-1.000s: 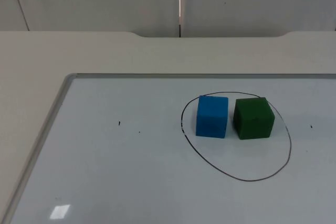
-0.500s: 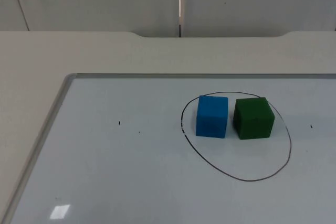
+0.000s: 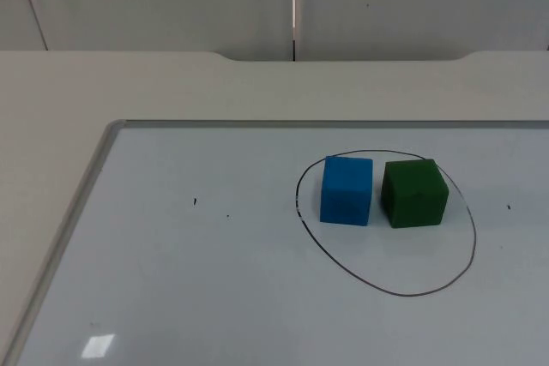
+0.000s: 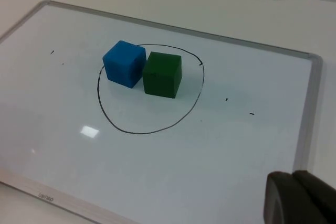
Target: Push the two cubes into the marked area.
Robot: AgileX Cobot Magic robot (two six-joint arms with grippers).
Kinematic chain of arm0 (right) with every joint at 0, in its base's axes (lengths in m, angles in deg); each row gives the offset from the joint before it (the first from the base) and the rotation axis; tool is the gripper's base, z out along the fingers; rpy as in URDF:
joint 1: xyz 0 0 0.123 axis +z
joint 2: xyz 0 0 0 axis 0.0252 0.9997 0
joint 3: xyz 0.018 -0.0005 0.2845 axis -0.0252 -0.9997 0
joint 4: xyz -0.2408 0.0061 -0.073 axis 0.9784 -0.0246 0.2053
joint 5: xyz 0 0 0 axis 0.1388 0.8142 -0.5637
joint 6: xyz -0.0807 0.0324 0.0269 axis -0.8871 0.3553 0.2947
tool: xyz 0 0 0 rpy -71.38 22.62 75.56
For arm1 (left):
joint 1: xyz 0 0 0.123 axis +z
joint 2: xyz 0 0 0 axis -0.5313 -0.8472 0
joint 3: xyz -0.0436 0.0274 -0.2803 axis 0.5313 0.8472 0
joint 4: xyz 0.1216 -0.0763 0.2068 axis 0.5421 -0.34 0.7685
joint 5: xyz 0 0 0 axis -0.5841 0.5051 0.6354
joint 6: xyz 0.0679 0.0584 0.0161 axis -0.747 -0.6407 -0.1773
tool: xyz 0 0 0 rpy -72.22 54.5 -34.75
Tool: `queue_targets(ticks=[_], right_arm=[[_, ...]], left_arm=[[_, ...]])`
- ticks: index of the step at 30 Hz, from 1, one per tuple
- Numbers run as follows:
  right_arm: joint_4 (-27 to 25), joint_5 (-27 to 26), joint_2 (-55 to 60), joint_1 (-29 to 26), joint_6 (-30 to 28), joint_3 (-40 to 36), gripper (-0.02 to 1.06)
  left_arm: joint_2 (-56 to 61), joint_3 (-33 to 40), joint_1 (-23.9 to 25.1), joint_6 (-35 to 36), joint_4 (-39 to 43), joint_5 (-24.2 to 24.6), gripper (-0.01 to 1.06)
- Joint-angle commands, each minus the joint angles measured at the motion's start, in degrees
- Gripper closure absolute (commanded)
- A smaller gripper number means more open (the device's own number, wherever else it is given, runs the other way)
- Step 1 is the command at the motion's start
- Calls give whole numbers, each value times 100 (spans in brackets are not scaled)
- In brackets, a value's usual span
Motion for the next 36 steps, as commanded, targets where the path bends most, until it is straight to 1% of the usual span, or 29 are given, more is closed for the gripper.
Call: queue_targets(ticks=[1,3,5,6,10,11,12,36], right_arm=[[37,-8,-22,-20,-25,-11,104],[37,-8,-22,-20,-25,-11,104],[37,-8,-22,-20,-25,-11,104],[37,-8,-22,-20,-25,-11,104],[37,-8,-22,-20,-25,-11,104],[37,-8,-22,-20,-25,-11,104],[37,-8,-22,-20,-25,-11,104],[37,-8,-22,-20,-25,-11,104]], left_arm=[[23,35,12,-2,20,-54,66],[23,35,12,-2,29,-54,48],[23,35,12,-2,29,-54,33],[23,35,12,-2,29,-54,33],[23,35,12,-2,29,-54,3],[23,35,12,-2,29,-54,3],[23,35,12,-2,29,-54,-1],[23,35,12,-2,29,-54,0]])
